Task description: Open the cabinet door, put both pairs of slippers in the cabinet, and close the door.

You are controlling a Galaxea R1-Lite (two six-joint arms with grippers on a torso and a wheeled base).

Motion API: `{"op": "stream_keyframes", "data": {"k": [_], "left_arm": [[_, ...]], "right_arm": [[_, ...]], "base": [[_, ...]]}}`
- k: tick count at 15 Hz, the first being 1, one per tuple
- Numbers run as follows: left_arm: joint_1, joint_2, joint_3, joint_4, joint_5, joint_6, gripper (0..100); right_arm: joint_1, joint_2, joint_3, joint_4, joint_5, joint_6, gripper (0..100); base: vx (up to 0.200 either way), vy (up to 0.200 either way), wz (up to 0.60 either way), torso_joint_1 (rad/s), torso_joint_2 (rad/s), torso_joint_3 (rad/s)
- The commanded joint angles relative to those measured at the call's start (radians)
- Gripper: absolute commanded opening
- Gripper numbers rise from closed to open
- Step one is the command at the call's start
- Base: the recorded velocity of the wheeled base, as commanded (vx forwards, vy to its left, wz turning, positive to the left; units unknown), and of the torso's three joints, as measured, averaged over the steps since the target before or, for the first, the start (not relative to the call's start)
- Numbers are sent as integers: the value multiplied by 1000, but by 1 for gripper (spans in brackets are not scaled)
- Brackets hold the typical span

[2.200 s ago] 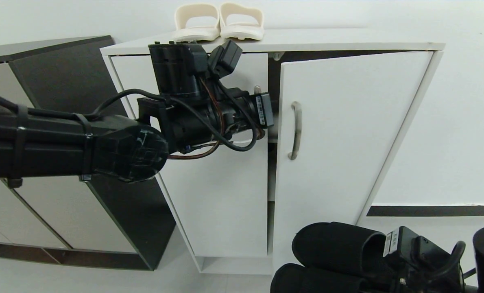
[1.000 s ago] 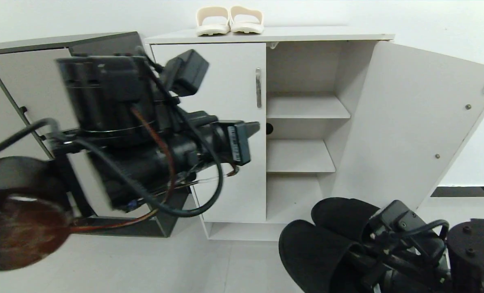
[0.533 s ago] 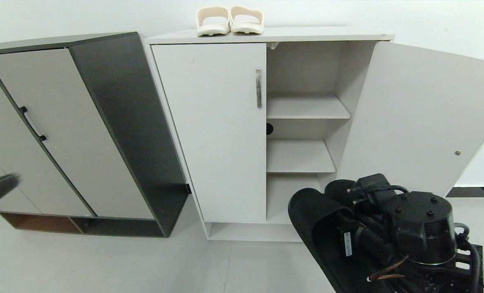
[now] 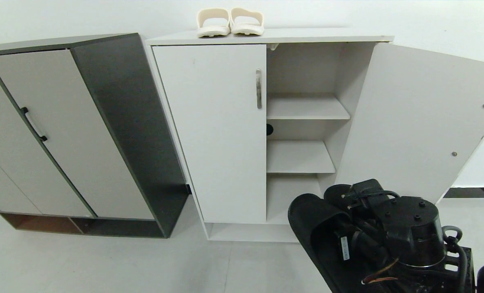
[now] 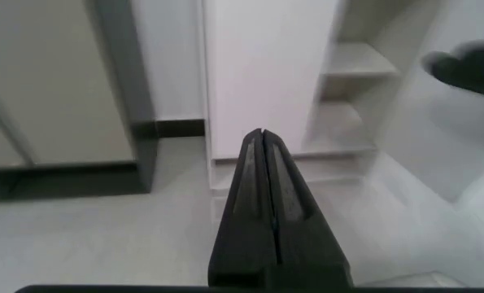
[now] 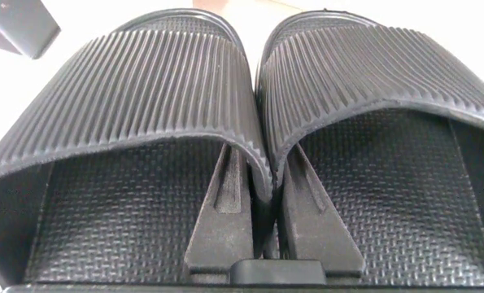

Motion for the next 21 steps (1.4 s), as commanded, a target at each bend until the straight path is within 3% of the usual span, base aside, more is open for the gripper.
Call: {"op": "stream_keyframes", "data": {"k": [1, 3, 5, 6, 7, 8, 9, 10, 11, 12, 15, 19, 21], "left_arm": [[10, -35, 31, -5, -39, 12, 0], [10, -35, 33, -13, -34, 9, 0], [10, -37, 37, -30, 93, 16, 0], [10, -37, 37, -31, 70, 16, 0], [10, -35, 37, -30, 11, 9, 0], [10, -37, 37, -28, 67, 18, 0], [11, -37, 50, -19, 182, 68, 0], [10, -37, 51, -12, 162, 96, 0], [10, -35, 53, -19, 52, 91, 0], [10, -35, 53, -21, 26, 90, 0], [10, -35, 53, -22, 26, 85, 0], [10, -35, 53, -22, 27, 82, 0], [10, -35, 53, -22, 27, 81, 0]], "right_arm": [[7, 3, 1, 0, 1, 0, 0], [18, 5, -1, -2, -1, 0, 0], [42, 6, -8, -2, -1, 2, 0], [44, 20, -21, -3, -1, 5, 0], [44, 46, -39, -23, -13, 9, 0], [44, 72, -44, -49, -51, 9, 0], [42, 101, -53, -83, -83, 9, 0], [42, 117, -53, -112, -96, 8, 0], [42, 136, -59, -163, -96, 5, 0], [42, 143, -62, -172, -96, 5, 0], [30, 175, -111, -178, -102, 9, 0], [1, 331, -249, -175, -214, 92, 0], [-2, 367, -271, -175, -221, 112, 0]], "base": [[0, 0, 0, 0, 0, 0], [0, 0, 0, 0, 0, 0], [0, 0, 0, 0, 0, 0], [0, 0, 0, 0, 0, 0], [0, 0, 0, 0, 0, 0], [0, 0, 0, 0, 0, 0], [0, 0, 0, 0, 0, 0], [0, 0, 0, 0, 0, 0], [0, 0, 0, 0, 0, 0], [0, 0, 0, 0, 0, 0], [0, 0, 0, 0, 0, 0], [0, 0, 0, 0, 0, 0], [0, -100, 0, 1, 1, 4]]}}
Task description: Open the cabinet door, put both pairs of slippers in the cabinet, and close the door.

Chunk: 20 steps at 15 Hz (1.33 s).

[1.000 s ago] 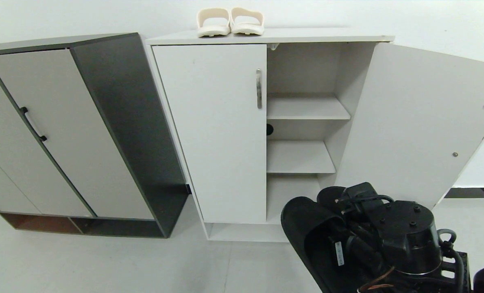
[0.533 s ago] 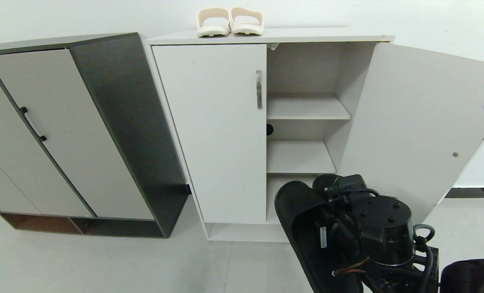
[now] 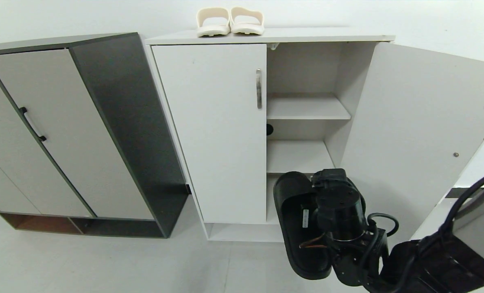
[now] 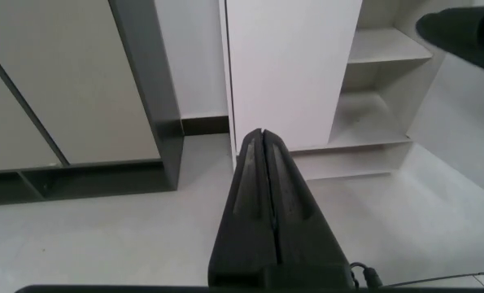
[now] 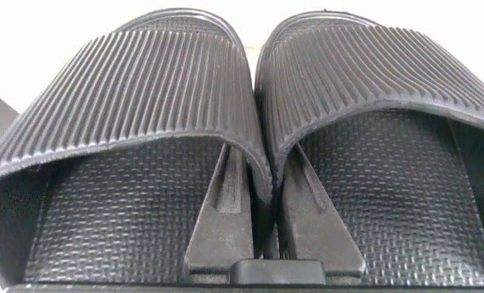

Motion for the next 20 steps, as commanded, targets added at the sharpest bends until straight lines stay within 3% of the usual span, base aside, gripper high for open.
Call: {"op": "stream_keyframes", "data": {"k": [1, 5, 20], "left_arm": [[0, 3, 0, 0, 0, -1, 0], [0, 3, 0, 0, 2, -1, 0], [0, 3, 0, 0, 2, -1, 0]], "right_arm": [[-8, 65, -27, 0, -3, 3, 0], [-8, 110, -72, 0, -1, 5, 0], [-14, 312, -277, -4, -1, 12, 0]], "base": [[0, -200, 0, 2, 7, 2], [0, -200, 0, 4, 2, 1], [0, 0, 0, 0, 0, 0]]}}
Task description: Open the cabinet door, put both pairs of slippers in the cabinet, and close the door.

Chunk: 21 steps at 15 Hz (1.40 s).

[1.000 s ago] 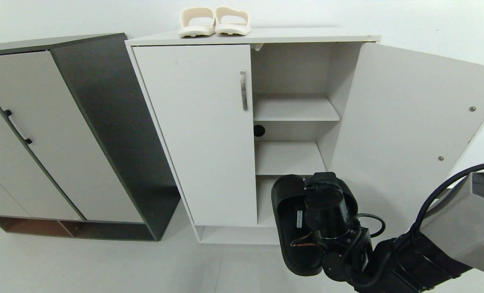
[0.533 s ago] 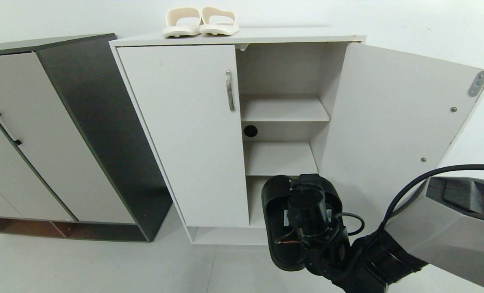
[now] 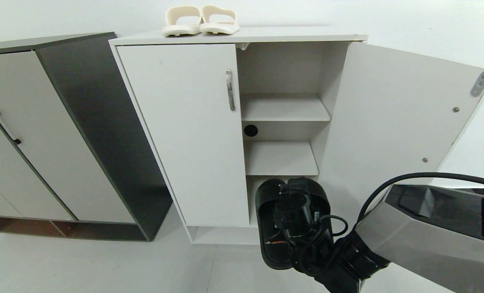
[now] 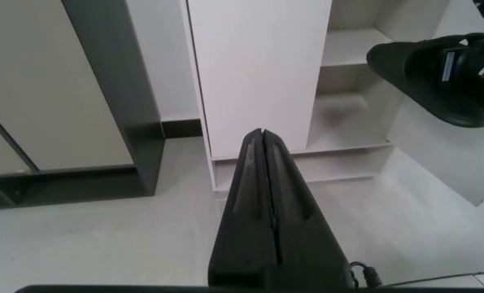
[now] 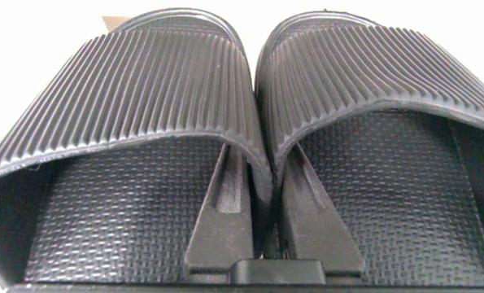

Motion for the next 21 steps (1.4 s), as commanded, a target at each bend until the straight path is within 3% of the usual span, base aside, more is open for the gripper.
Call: {"op": "stream_keyframes", "data": {"k": [1, 9, 12, 15, 21], "left_arm": [[0, 2, 0, 0, -1, 0, 0], [0, 2, 0, 0, -1, -2, 0], [0, 2, 0, 0, -1, -2, 0], [0, 2, 0, 0, -1, -2, 0], [0, 2, 0, 0, 1, -3, 0]], "right_arm": [[-1, 12, -3, -2, 0, 0, 0], [18, -14, 6, -54, -37, -20, 0], [41, -60, 77, -179, -38, -106, 0], [33, -47, 146, -476, -51, -303, 0], [-10, -39, 149, -489, -74, -314, 0]], "base": [[0, 0, 0, -2, 7, -124], [0, 0, 0, 4, 1, -192], [0, 0, 0, 4, 2, -180], [0, 0, 0, 0, 0, 0], [0, 0, 0, 0, 0, 0]]}}
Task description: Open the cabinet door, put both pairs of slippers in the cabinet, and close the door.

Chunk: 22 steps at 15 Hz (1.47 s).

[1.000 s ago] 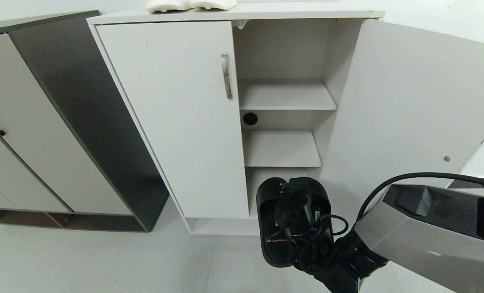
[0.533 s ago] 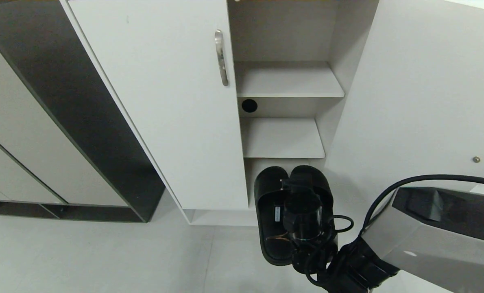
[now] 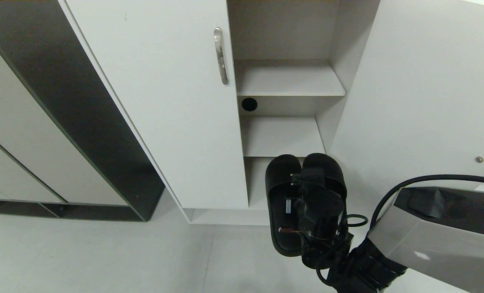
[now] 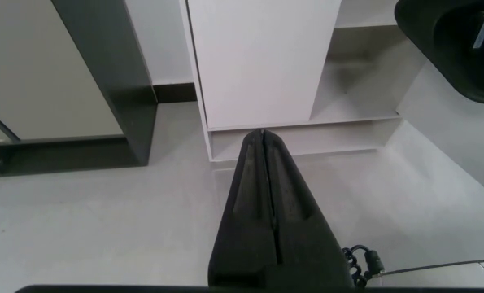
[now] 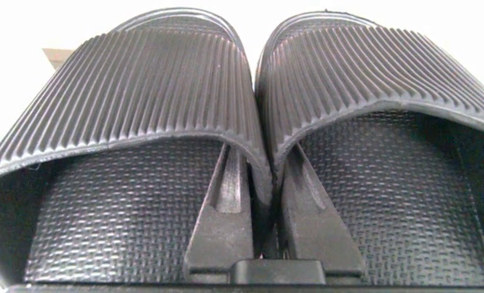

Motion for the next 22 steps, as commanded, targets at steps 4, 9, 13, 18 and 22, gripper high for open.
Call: {"op": "stream_keyframes", "data": {"k": [4, 9, 13, 18, 22], "left_arm": [[0, 2, 0, 0, 0, -1, 0], [0, 2, 0, 0, 0, -1, 0], [0, 2, 0, 0, 0, -4, 0], [0, 2, 0, 0, 0, -5, 0], [0, 2, 0, 0, 0, -5, 0]], "right_arm": [[-40, 12, 4, 1, 3, 0, 0], [-57, 13, 2, 1, 3, -2, 0], [-65, 12, 1, 1, 2, -2, 0], [-65, 12, 2, 0, 3, -3, 0], [-72, 7, 1, -6, 8, -2, 0]], "base": [[0, 0, 0, 0, 0, 0], [0, 0, 0, 0, 0, 0], [0, 0, 0, 0, 0, 0], [0, 0, 0, 0, 0, 0], [0, 0, 0, 0, 0, 0]]}}
